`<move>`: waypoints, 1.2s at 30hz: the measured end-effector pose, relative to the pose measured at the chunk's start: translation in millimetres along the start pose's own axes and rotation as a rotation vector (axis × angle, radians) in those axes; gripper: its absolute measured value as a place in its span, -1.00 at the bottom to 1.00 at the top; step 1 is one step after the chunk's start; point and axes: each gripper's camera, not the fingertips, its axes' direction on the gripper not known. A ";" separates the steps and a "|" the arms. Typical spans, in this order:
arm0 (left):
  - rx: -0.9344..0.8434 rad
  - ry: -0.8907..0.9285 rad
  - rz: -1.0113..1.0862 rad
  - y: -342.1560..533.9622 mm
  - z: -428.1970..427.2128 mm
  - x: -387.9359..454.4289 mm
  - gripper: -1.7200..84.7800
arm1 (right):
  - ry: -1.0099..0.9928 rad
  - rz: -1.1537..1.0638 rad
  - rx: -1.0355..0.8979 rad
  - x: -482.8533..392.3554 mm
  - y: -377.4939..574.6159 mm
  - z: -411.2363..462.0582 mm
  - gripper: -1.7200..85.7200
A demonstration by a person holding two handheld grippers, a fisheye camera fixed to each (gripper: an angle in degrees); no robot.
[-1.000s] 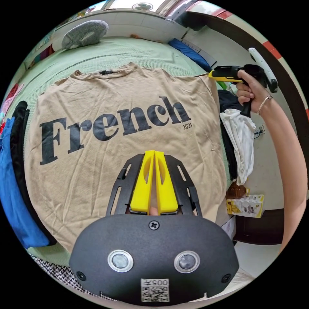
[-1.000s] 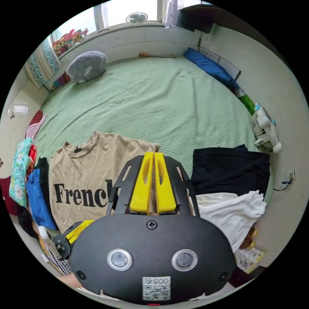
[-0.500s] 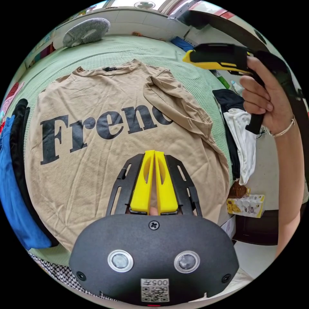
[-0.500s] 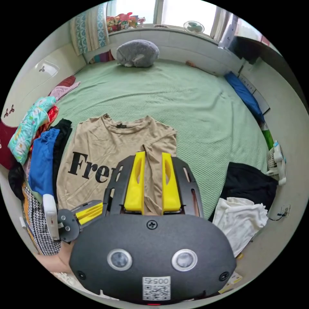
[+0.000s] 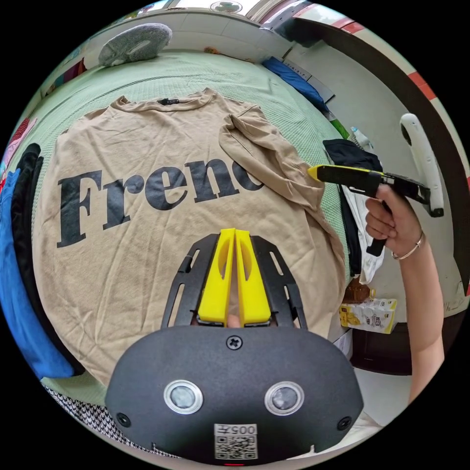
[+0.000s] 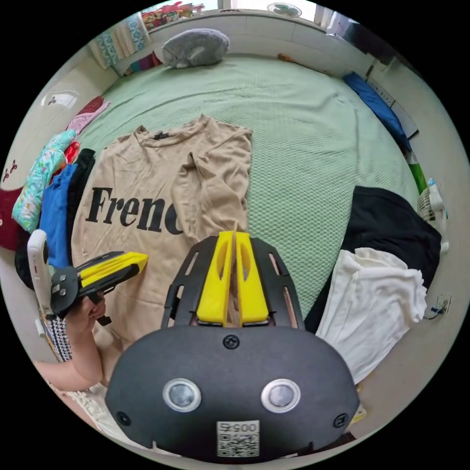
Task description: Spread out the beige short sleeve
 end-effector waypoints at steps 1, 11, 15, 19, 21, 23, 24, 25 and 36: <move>0.000 0.001 -0.002 0.0 -0.2 -0.8 -0.98 | 0.019 -0.046 0.036 -11.7 3.7 -8.9 -0.97; -0.005 0.024 -0.008 -0.8 -1.2 -10.3 -0.98 | 0.114 -0.390 -0.133 -91.7 35.4 45.6 -0.90; -0.010 0.048 -0.017 -2.0 -2.0 -16.3 -0.98 | 0.061 -0.353 -0.034 -80.2 16.5 18.5 -0.87; -0.013 0.062 -0.023 -2.9 -2.1 -21.5 -0.98 | 0.122 -0.271 0.112 -60.4 -26.6 -3.3 -0.86; -0.012 0.067 -0.024 -2.8 -2.5 -23.6 -0.98 | 0.148 -0.215 0.118 -49.3 -52.6 4.7 -0.85; -0.015 0.076 -0.028 -3.2 -2.6 -26.6 -0.98 | 0.143 -0.135 0.096 -32.1 -88.5 25.2 -0.84; -0.016 0.078 -0.029 -3.3 -2.6 -27.3 -0.98 | 0.143 -0.107 0.085 -27.2 -97.5 31.4 -0.84; -0.016 0.081 -0.031 -3.5 -2.7 -28.7 -0.98 | 0.120 -0.049 0.061 -17.1 -114.2 44.1 -0.84; -0.021 0.092 -0.032 -5.1 -2.5 -35.9 -0.98 | 0.266 0.091 0.014 -9.3 -176.1 101.1 -0.96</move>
